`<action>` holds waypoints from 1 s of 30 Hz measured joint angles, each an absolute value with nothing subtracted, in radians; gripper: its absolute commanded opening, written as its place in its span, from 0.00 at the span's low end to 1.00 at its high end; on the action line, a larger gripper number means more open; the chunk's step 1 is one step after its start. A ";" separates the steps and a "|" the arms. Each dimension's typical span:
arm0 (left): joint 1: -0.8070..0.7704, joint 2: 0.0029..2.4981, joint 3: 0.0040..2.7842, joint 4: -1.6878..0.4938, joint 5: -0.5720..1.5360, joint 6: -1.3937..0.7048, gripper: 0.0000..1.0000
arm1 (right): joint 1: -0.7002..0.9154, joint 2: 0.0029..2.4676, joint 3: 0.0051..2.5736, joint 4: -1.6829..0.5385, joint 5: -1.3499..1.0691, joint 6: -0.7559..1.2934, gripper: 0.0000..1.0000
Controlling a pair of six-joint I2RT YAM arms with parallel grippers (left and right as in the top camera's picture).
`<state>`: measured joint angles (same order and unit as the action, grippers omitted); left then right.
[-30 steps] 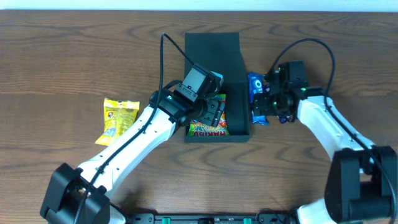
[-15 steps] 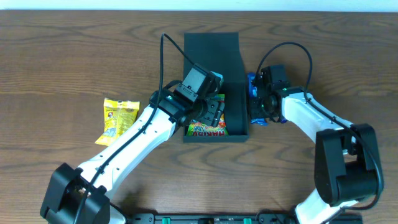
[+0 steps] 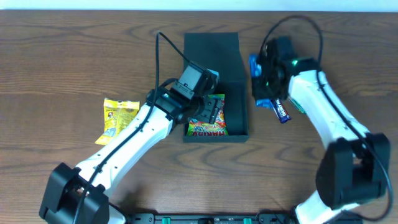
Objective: Pack container
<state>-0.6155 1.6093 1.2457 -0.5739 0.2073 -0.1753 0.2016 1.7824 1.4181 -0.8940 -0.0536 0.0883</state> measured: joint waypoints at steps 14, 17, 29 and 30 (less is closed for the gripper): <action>-0.503 1.454 1.246 -0.583 0.207 -0.175 0.72 | 0.425 1.634 1.383 -1.003 -0.143 0.296 0.21; -0.499 1.444 1.246 -0.602 0.207 -0.175 0.73 | 0.437 1.640 1.314 -0.954 -0.146 0.342 0.25; -0.499 1.443 1.246 -0.815 0.099 -0.152 0.66 | 0.437 1.648 1.241 -0.888 -0.094 0.402 0.69; -0.498 1.443 1.246 -0.832 0.085 -0.152 0.66 | 0.437 1.648 1.241 -0.888 -0.093 0.402 0.69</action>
<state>-0.4980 1.4433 1.2457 -0.8318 0.0853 -0.1524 0.4370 1.6478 1.2411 -0.8883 -0.0925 0.4019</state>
